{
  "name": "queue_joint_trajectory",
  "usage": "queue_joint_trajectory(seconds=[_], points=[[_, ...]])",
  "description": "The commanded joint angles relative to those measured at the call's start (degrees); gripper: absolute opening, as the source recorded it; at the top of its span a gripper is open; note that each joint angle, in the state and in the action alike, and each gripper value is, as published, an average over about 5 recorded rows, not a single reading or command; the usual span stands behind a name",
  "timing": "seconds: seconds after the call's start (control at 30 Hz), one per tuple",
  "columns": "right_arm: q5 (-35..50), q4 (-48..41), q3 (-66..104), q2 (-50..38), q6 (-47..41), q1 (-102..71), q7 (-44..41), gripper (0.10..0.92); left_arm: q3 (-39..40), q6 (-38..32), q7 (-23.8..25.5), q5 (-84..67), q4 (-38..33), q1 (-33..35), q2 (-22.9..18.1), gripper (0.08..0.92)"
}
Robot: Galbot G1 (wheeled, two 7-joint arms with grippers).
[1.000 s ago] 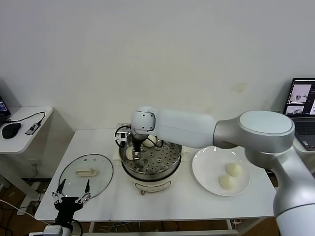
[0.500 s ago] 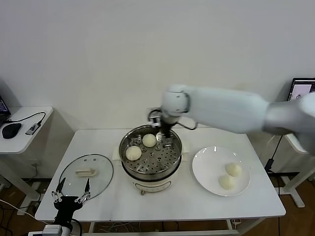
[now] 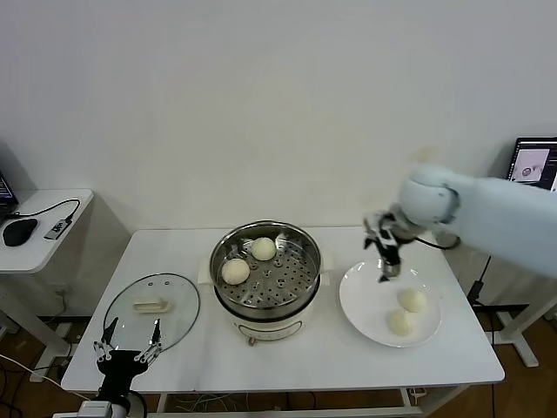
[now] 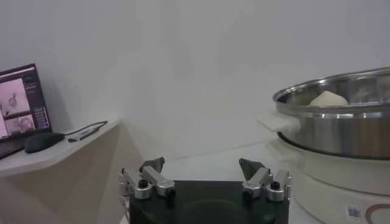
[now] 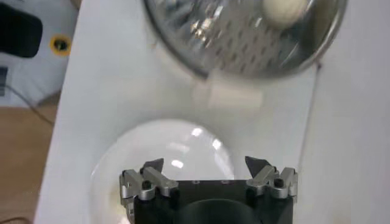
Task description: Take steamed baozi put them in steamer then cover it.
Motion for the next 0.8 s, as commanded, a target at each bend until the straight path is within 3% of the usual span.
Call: queue_joint_trajectory(seconds=[0.03, 0.8], points=[[-8.50, 0.97, 8.08, -9.36, 4.62, -14.84, -0.46, 0.823, 0.14, -0.05, -0.01, 0.20, 0.28, -0.10, -0.30, 0.823], [-12.98, -9.43, 19.90, -2.92, 6.42, -30.96, 1.84, 0.823, -0.95, -0.03, 0.03, 0.04, 0.89, -0.12, -0.45, 0.823]])
